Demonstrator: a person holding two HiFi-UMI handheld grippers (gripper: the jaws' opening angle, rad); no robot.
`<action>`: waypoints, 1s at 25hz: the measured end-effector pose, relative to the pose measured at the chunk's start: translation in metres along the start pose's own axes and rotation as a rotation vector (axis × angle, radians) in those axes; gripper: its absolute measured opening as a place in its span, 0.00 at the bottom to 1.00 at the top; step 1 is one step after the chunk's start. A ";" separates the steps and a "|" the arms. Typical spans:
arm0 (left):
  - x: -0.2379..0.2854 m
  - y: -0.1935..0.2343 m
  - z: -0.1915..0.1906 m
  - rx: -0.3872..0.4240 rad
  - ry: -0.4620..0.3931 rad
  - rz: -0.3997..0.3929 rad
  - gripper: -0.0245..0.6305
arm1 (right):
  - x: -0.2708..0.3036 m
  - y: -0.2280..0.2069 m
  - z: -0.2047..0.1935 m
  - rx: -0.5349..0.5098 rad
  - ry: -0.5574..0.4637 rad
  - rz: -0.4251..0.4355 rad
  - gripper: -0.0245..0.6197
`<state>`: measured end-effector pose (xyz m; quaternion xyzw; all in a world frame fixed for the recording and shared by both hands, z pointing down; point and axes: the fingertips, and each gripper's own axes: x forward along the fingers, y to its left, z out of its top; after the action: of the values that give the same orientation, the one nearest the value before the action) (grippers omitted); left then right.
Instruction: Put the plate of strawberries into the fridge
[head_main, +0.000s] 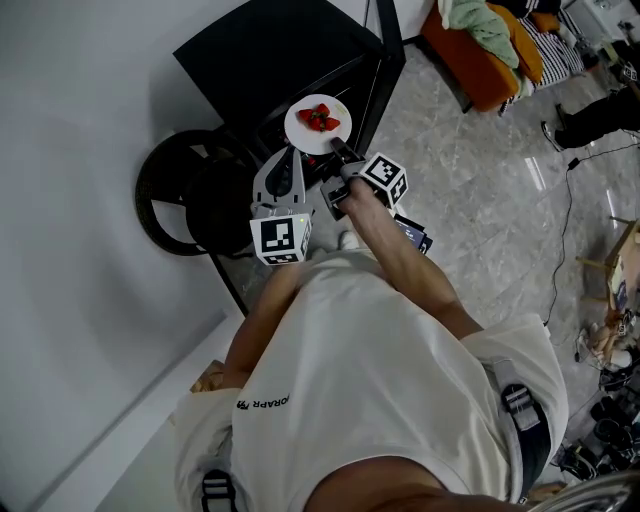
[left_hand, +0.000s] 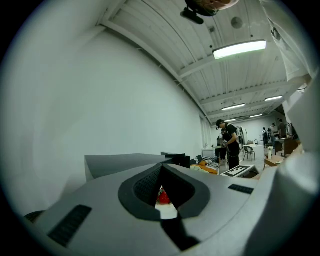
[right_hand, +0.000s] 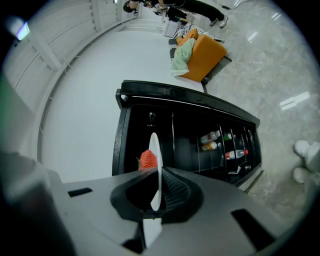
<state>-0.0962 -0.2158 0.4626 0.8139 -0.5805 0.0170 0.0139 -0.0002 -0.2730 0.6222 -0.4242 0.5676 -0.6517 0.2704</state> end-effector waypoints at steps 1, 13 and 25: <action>0.000 0.001 0.000 0.001 0.000 0.002 0.04 | 0.003 -0.001 0.000 -0.006 0.001 -0.004 0.07; -0.005 0.008 0.001 0.019 0.006 0.018 0.04 | 0.035 -0.016 0.008 -0.022 0.008 -0.042 0.07; -0.011 0.008 0.004 0.051 0.003 0.035 0.04 | 0.054 -0.028 0.014 -0.012 0.017 -0.053 0.07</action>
<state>-0.1074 -0.2082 0.4584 0.8038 -0.5939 0.0333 -0.0062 -0.0111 -0.3194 0.6625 -0.4352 0.5624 -0.6588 0.2456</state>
